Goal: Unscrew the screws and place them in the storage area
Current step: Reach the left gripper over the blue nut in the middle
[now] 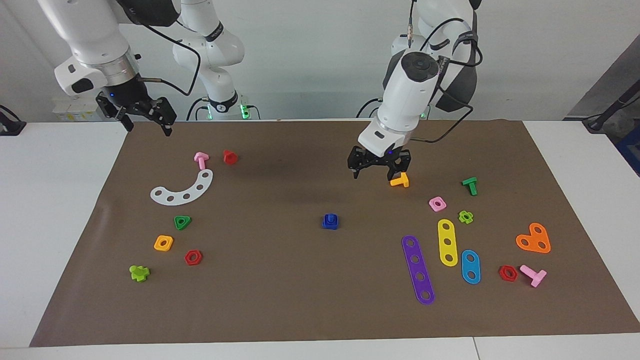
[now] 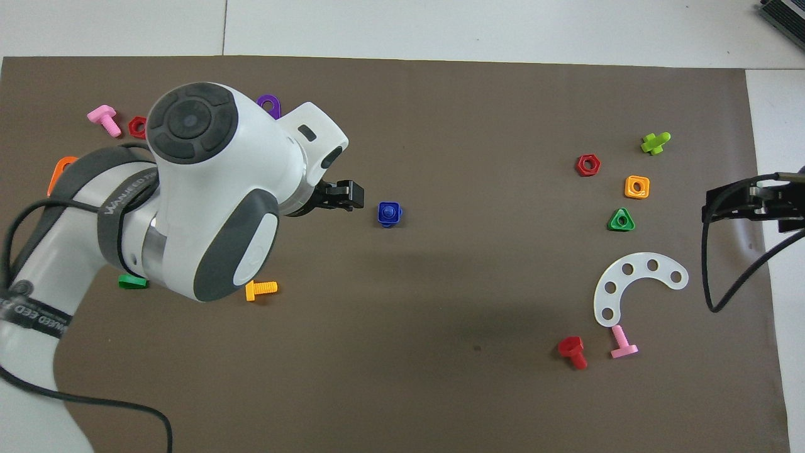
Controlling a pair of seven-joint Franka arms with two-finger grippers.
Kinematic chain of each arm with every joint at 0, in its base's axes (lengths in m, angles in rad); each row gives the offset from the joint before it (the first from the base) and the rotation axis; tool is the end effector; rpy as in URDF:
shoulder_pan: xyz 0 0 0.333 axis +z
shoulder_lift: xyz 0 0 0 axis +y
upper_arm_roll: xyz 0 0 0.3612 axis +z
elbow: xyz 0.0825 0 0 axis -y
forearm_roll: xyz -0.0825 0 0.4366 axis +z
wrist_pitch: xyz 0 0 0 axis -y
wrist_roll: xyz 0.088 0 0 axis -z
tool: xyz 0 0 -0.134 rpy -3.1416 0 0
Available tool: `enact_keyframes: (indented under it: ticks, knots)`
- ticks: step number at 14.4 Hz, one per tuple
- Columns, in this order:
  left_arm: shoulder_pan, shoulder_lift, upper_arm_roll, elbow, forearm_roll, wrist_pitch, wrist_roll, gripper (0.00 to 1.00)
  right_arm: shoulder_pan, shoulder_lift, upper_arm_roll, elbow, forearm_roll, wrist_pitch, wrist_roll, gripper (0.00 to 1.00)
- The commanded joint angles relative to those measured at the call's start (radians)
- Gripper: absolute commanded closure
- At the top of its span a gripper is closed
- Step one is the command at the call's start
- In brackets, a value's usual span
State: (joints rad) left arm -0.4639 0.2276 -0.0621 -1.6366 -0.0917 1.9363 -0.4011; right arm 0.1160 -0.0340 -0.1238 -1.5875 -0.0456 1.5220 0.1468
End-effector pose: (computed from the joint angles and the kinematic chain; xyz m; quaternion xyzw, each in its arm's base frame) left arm 0.6038 -0.3566 0.4924 0.9970 -0.0464 0.0098 0.0612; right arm 0.5890 -0.0122 0.6501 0.9966 -0.0779 -0.0144 0.0217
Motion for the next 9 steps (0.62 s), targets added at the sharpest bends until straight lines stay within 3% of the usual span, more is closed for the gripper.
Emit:
enact_keyframes:
  ticks: [1, 4, 9]
  knots:
    - [-0.064, 0.143, 0.022, 0.125, -0.01, 0.023, -0.056, 0.01, -0.002, -0.018, 0.001, -0.014, 0.015, -0.005, -0.018, 0.0]
    - [-0.099, 0.258, 0.025, 0.188, 0.019, 0.074, -0.076, 0.03, -0.002, -0.018, 0.001, -0.014, 0.016, -0.005, -0.018, 0.0]
    - [-0.119, 0.317, 0.022, 0.166, 0.079, 0.208, -0.077, 0.04, -0.003, -0.018, 0.001, -0.014, 0.015, -0.005, -0.018, 0.0]
